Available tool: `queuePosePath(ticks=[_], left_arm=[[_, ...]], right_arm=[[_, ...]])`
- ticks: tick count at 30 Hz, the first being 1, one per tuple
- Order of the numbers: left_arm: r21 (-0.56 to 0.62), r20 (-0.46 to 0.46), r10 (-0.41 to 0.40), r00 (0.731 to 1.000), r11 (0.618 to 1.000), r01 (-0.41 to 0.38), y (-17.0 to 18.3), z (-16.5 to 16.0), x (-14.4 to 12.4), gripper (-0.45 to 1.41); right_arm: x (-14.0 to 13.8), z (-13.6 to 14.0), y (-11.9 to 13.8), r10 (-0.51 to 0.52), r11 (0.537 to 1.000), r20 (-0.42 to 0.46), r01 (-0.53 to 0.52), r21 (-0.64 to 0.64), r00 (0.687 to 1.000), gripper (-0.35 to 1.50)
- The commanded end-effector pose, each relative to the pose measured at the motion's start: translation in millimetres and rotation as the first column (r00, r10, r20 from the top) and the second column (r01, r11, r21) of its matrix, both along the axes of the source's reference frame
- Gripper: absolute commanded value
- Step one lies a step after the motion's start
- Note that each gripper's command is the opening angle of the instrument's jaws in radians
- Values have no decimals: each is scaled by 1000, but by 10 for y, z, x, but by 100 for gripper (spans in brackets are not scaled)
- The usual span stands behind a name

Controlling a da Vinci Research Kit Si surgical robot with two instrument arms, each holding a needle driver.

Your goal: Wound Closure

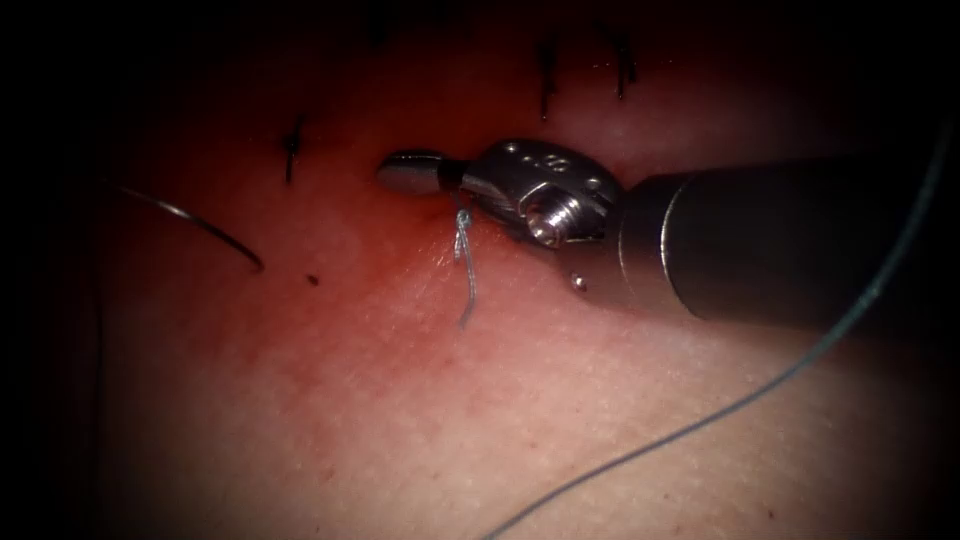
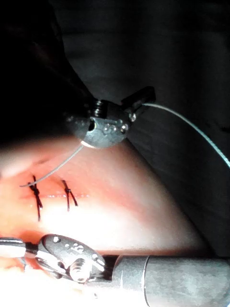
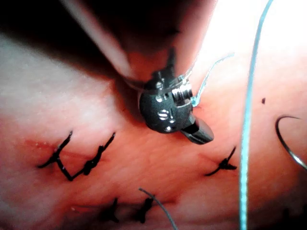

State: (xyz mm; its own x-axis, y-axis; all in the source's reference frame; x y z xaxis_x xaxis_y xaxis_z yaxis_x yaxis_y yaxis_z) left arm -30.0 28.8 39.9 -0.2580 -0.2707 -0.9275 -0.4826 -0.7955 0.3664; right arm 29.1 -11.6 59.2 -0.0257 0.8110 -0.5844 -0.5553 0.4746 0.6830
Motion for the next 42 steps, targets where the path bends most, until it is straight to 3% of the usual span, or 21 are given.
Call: queuePosePath(ticks=[1, 4, 5, 8, 9, 10, 11, 15, 22, 28, 32, 37, 38, 40, 41, 42], left_arm=[[5, -17, 2, 1000, 1000, -2, 7, 7, -5, -45], [-10, -53, 15, 998, 1000, -15, 7, 15, -2, -45], [-50, -105, 22, 994, 998, -27, 7, 23, -1, -45], [-113, -216, 9, 976, 993, -35, 6, 41, 0, -45], [-146, -302, -8, 953, 989, -38, 4, 59, 0, -45], [-153, -326, -10, 945, 987, -43, 2, 68, -1, -45], [-159, -377, -6, 926, 985, -59, -3, 89, -3, -45], [-168, -480, 23, 877, 979, -118, -22, 148, -23, -45], [-169, -574, 97, 813, 957, -234, -52, 219, -50, -45], [-166, -579, 182, 795, 928, -333, -68, 250, -82, -45], [-160, -574, 203, 793, 922, -352, -62, 257, -107, -45], [-185, -566, 211, 797, 910, -372, -66, 247, -125, -45], [-190, -556, 216, 803, 907, -376, -68, 243, -130, -45], [-204, -538, 232, 810, 897, -393, -74, 235, -142, -45], [-203, -535, 240, 810, 894, -399, -76, 232, -147, -30], [-195, -533, 257, 806, 889, -413, -76, 229, -152, 36]], right_arm=[[-25, -1, 8, -6, 999, 26, 7, -33, 1000, 36], [-61, -10, 15, 2, 999, 40, -1, -46, 999, 34], [-84, -19, 18, 17, 998, 26, -16, -60, 1000, 36], [-108, -33, 19, 29, 998, 10, -28, -64, 1000, 37], [-124, -47, 18, 37, 997, -6, -37, -67, 999, 32], [-129, -53, 18, 38, 997, -11, -39, -70, 999, 26], [-143, -67, 17, 35, 997, -8, -36, -76, 999, 4], [-179, -106, 15, 63, 995, 2, -63, -81, 998, -23], [-211, -159, 18, 125, 984, 23, -121, -128, 992, -35], [-237, -196, 24, 150, 979, 62, -140, -148, 987, -35], [-263, -220, 26, 186, 968, 124, -160, -192, 975, -35], [-279, -229, 24, 165, 969, 176, -127, -210, 970, -35], [-281, -230, 24, 174, 967, 172, -136, -216, 970, -21], [-271, -230, 23, 144, 967, 113, -115, -229, 983, -35], [-264, -230, 22, 135, 967, 105, -108, -229, 985, -25], [-258, -230, 20, 120, 968, 92, -97, -230, 988, -28]])
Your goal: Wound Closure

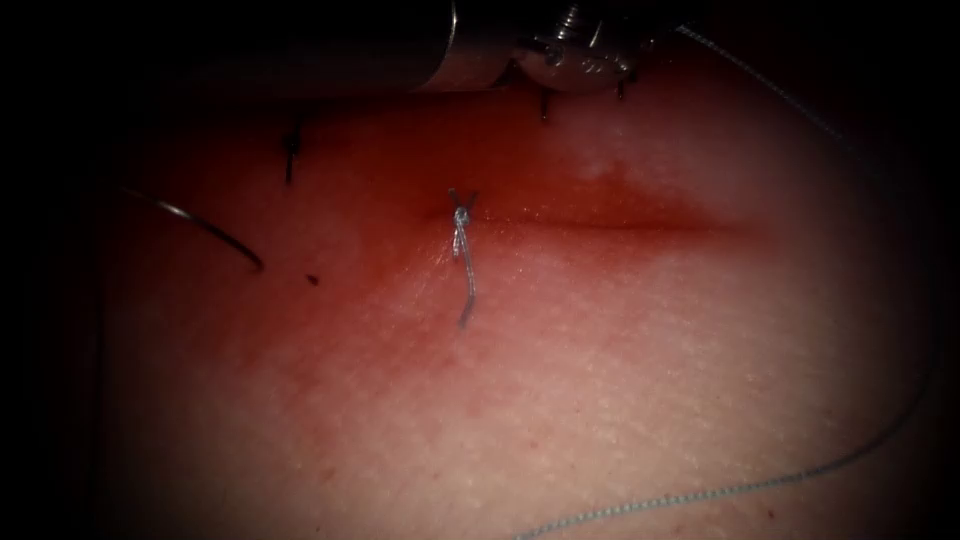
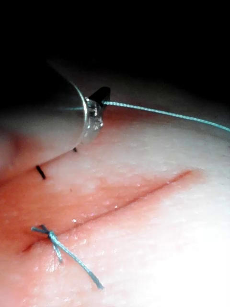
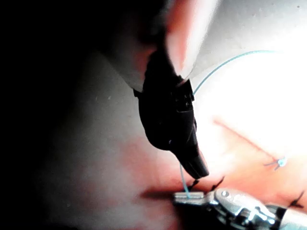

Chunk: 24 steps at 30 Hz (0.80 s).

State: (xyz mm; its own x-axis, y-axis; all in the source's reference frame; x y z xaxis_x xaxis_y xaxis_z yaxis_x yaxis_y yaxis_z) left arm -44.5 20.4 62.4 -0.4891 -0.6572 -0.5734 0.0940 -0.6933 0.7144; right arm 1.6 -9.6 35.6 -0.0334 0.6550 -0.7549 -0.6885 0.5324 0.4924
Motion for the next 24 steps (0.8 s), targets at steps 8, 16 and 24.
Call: queuePosePath(ticks=[8, 16, 24], left_arm=[[316, 123, -171, 978, 941, 124, 19, -20, 1, 133], [560, 23, -121, 992, 824, 88, -13, -29, 48, 120], [605, -7, -44, 999, 796, 39, -62, -45, 116, 64]], right_arm=[[73, 18, -23, -158, 986, -124, 164, 34, 980, 0], [106, 24, -23, -352, 931, -16, 348, -107, 936, 123], [124, 33, -26, -434, 878, 120, 449, -165, 893, 136]])
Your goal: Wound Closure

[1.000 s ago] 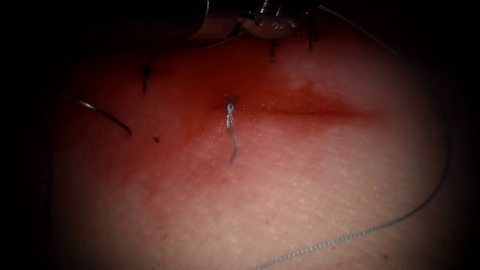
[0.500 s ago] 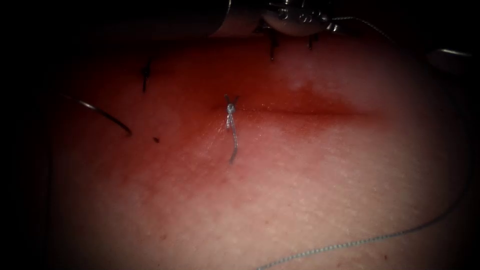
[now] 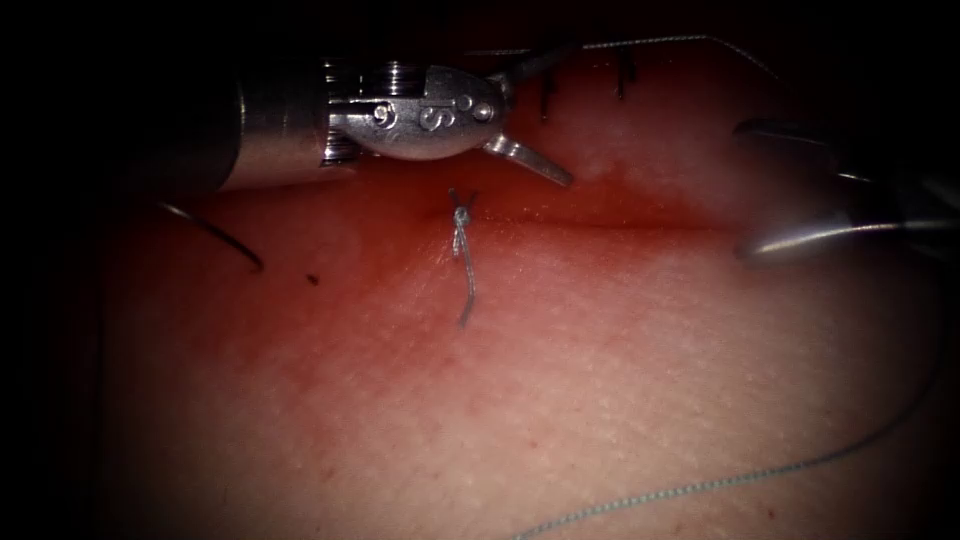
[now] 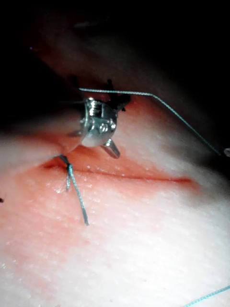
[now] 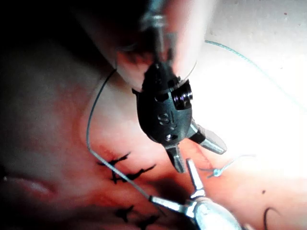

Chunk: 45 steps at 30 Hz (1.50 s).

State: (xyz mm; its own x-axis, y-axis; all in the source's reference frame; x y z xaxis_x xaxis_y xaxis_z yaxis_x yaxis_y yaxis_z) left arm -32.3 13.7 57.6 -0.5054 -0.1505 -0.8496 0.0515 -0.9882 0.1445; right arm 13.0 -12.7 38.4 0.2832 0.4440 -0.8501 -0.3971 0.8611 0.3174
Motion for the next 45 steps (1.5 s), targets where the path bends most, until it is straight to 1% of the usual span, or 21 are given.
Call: queuePosePath(ticks=[1, 3, 4, 6, 8, 9, 12, 14, 15, 16, 20, 25, 30, 32, 35, 40, 42, 43, 44, 45], left_arm=[[-6, 6, 8, 1000, 1000, -8, -1, 1, 0, 58], [22, 45, 39, 998, 999, -40, -26, -10, 26, 34], [20, 55, 43, 998, 999, -44, -31, -12, 30, 31], [3, 83, 25, 996, 1000, -25, -43, -20, 39, 34], [-2, 90, 24, 996, 1000, -24, -50, -25, 42, 36], [-6, 90, 29, 995, 1000, -29, -59, -28, 43, 36], [-12, 94, 33, 995, 999, -32, -69, -31, 44, 44], [-9, 97, 55, 994, 998, -54, -75, -30, 44, 46], [-6, 88, 79, 993, 997, -78, -82, -28, 44, 46], [-6, 80, 89, 993, 996, -89, -86, -26, 44, 51], [13, 57, 135, 989, 991, -135, -102, -16, 45, 58], [18, 75, 144, 987, 989, -146, -105, -15, 43, 58], [16, 72, 154, 985, 988, -156, -110, -15, 41, 58], [20, 67, 174, 982, 984, -176, -116, -15, 41, 63], [18, 67, 175, 982, 984, -177, -119, -16, 40, 66], [21, 67, 185, 980, 982, -187, -121, -18, 40, 68], [22, 70, 187, 980, 982, -189, -120, -17, 39, 66], [19, 57, 178, 982, 984, -179, -115, -14, 38, 59], [15, 47, 170, 984, 985, -171, -111, -9, 37, 47], [13, 41, 167, 985, 986, -167, -110, -6, 36, 46]], right_arm=[[9, 7, 7, -23, 1000, 18, 23, -7, 1000, 136], [7, 12, 10, -38, 999, 29, 39, -17, 999, 136], [6, 13, 10, -43, 999, 33, 43, -21, 999, 136], [6, 17, 10, -45, 999, 35, 45, -23, 998, 136], [7, 20, 8, -49, 998, 39, 50, -23, 998, 136], [7, 22, 6, -50, 998, 39, 51, -27, 998, 136], [9, 25, 4, -50, 998, 42, 52, -29, 998, 136], [11, 27, 3, -55, 998, 41, 56, -29, 998, 136], [14, 30, 1, -60, 998, 39, 61, -31, 997, 136], [15, 31, 0, -61, 998, 37, 63, -32, 997, 136], [17, 37, -2, -71, 997, 42, 72, -31, 997, 136], [17, 42, -3, -77, 996, 48, 79, -31, 996, 135], [18, 46, -5, -81, 996, 53, 83, -33, 995, 135], [19, 47, -6, -84, 996, 54, 86, -33, 995, 135], [19, 49, -7, -86, 996, 56, 88, -33, 995, 133], [20, 53, -8, -92, 995, 62, 94, -33, 994, 133], [20, 55, -8, -92, 995, 62, 94, -34, 994, 133], [20, 55, -9, -92, 995, 62, 95, -35, 994, 133], [21, 55, -9, -93, 995, 62, 95, -35, 994, 133], [21, 55, -9, -93, 995, 61, 95, -35, 994, 133]])
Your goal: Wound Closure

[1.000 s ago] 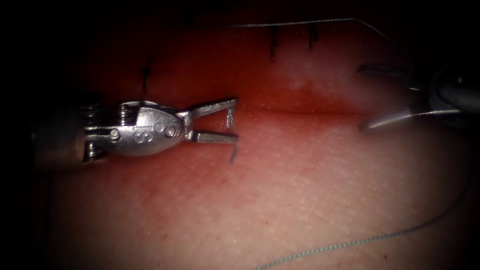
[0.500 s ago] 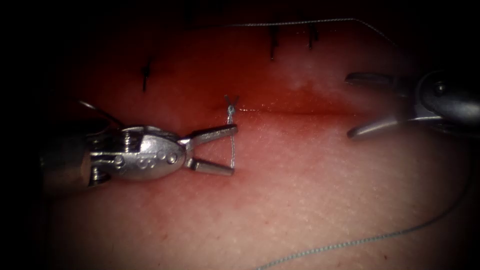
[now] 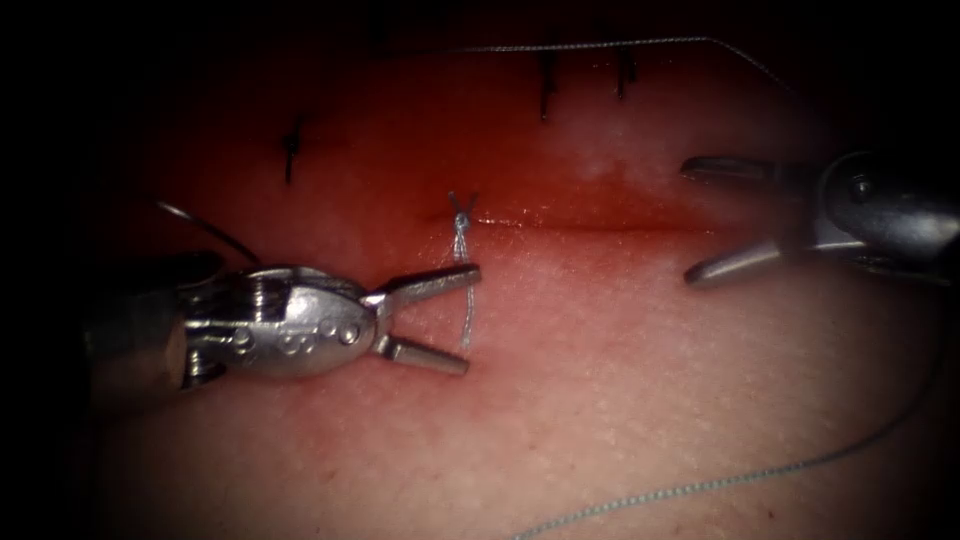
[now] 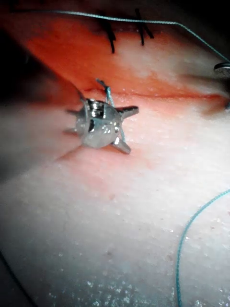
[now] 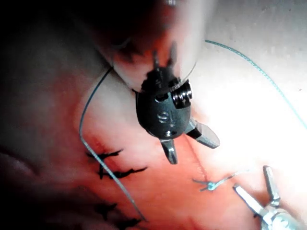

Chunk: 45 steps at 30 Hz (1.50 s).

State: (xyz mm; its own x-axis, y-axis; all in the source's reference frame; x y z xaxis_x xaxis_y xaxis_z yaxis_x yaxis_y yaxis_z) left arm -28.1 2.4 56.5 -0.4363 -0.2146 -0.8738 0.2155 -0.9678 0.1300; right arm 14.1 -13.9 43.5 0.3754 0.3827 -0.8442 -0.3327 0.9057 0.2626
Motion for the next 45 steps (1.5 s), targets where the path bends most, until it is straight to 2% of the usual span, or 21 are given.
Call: queuePosePath(ticks=[1, 5, 6, 10, 14, 21, 24, 30, 35, 36, 41, 45], left_arm=[[-6, -4, -6, 1000, 1000, 6, 4, 8, -7, 42], [-24, -24, -16, 1000, 1000, 16, 3, 20, -6, 16], [-21, -27, -20, 999, 1000, 19, 3, 22, -5, 4], [-37, -30, -10, 1000, 999, 9, 1, 22, -4, -25], [-50, -33, 1, 999, 999, -3, -1, 19, -5, -45], [-58, -29, 10, 1000, 998, -12, 3, 11, -2, -45], [-55, -17, -14, 1000, 998, 13, 12, -1, 8, -45], [-36, -8, -32, 999, 999, 31, 17, -15, 14, -45], [-40, -9, -74, 997, 997, 73, 27, -18, 22, -45], [-41, -9, -86, 996, 996, 85, 30, -21, 28, -45], [-37, -4, -116, 993, 993, 116, 36, -27, 41, -45], [-37, -10, -120, 993, 992, 120, 35, -27, 42, -45]], right_arm=[[10, 4, 2, -1, 1000, -4, 1, -2, 1000, 131], [10, 4, 2, -1, 1000, -4, 1, -2, 1000, 131], [10, 4, 2, -1, 1000, -4, 1, -2, 1000, 131], [10, 3, 2, -1, 1000, -4, 1, -2, 1000, 130], [10, 3, 1, -2, 1000, -4, 2, -2, 1000, 128], [10, 6, 0, -2, 1000, -4, 2, -5, 1000, 123], [12, 7, -1, -1, 1000, -3, 1, -7, 1000, 123], [30, 13, -11, -68, 998, -16, 69, 6, 998, 116], [60, 20, -16, -91, 996, -37, 91, -9, 995, 115], [75, 24, -17, -98, 995, -40, 97, -27, 994, 115], [113, 37, -25, -135, 985, -35, 130, -114, 990, 123], [147, 58, -33, -156, 973, -47, 145, -179, 987, 120]])
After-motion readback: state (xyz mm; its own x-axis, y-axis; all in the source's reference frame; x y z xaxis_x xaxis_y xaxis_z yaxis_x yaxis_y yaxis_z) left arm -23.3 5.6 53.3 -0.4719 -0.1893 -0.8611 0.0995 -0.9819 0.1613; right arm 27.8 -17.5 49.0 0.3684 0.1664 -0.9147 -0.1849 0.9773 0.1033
